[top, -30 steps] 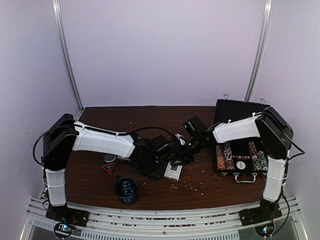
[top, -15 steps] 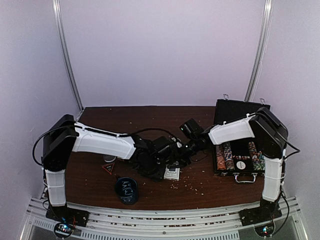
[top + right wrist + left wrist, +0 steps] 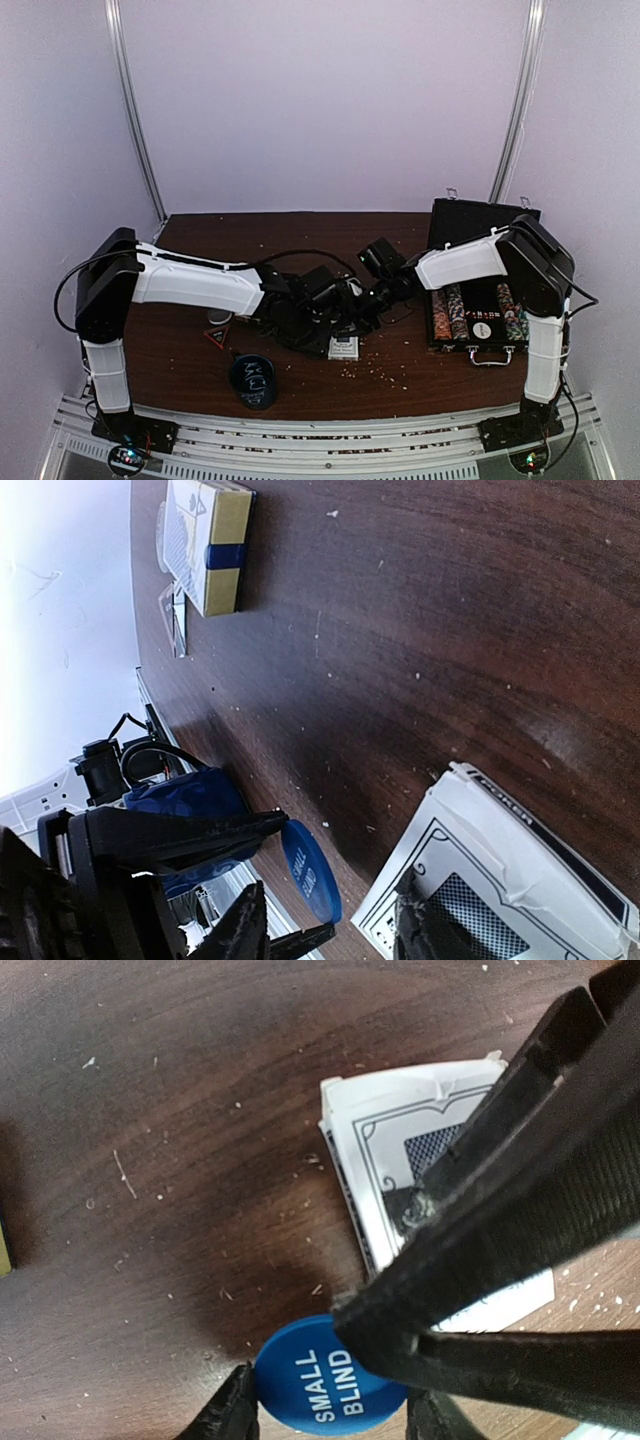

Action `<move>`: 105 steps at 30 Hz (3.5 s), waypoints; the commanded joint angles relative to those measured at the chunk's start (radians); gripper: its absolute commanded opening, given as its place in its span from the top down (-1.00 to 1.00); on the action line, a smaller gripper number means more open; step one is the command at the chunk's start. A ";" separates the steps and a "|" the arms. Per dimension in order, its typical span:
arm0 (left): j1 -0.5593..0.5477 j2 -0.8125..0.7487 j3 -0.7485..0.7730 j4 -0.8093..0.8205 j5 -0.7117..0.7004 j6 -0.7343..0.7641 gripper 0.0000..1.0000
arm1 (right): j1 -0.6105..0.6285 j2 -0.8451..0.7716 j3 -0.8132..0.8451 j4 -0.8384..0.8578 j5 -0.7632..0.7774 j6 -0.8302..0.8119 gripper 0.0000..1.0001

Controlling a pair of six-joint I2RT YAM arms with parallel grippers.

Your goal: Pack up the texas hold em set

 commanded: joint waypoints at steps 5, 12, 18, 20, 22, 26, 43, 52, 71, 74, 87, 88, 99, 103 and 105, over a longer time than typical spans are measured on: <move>-0.008 -0.044 -0.002 0.029 -0.031 -0.009 0.10 | 0.012 0.031 0.002 0.009 -0.056 -0.002 0.20; -0.012 -0.054 -0.002 0.042 -0.038 -0.005 0.10 | 0.019 0.047 -0.004 0.025 -0.100 0.004 0.23; -0.020 -0.064 -0.002 0.064 -0.043 0.005 0.10 | 0.024 0.065 -0.013 0.042 -0.146 0.006 0.26; -0.019 -0.066 -0.001 0.068 -0.044 0.007 0.10 | 0.028 0.066 -0.019 0.060 -0.163 0.014 0.28; -0.020 -0.066 0.002 0.067 -0.047 0.008 0.10 | 0.029 0.065 -0.025 0.074 -0.182 0.019 0.32; -0.020 -0.066 0.004 0.068 -0.052 0.008 0.11 | 0.038 0.069 -0.039 0.103 -0.222 0.025 0.42; -0.022 -0.099 -0.024 0.068 -0.087 -0.007 -0.29 | 0.024 -0.024 -0.072 0.164 -0.218 0.030 1.00; -0.024 -0.255 -0.107 0.079 -0.206 -0.017 -0.65 | -0.153 -0.237 -0.059 -0.115 0.086 -0.162 1.00; 0.197 -0.467 -0.256 0.088 -0.084 -0.130 -0.73 | -0.917 -0.693 -0.437 -0.184 0.410 -0.168 1.00; 0.224 -0.450 -0.209 0.071 -0.059 -0.079 -0.73 | -0.921 -0.675 -0.471 -0.104 0.436 -0.104 1.00; 0.233 -0.307 -0.026 -0.039 -0.022 0.046 -0.72 | -0.914 -0.542 -0.516 0.021 0.387 -0.057 1.00; 0.233 -0.300 -0.019 -0.043 -0.015 0.047 -0.72 | -0.910 -0.531 -0.514 0.028 0.383 -0.054 1.00; 0.233 -0.332 -0.077 -0.029 -0.003 0.002 -0.71 | -0.876 -0.406 -0.488 0.078 0.353 -0.070 1.00; 0.233 -0.344 -0.096 -0.021 -0.001 -0.013 -0.71 | -0.876 -0.391 -0.474 0.052 0.406 -0.115 0.86; 0.233 -0.347 -0.101 -0.011 0.004 -0.017 -0.71 | -0.875 -0.388 -0.462 0.024 0.430 -0.141 0.66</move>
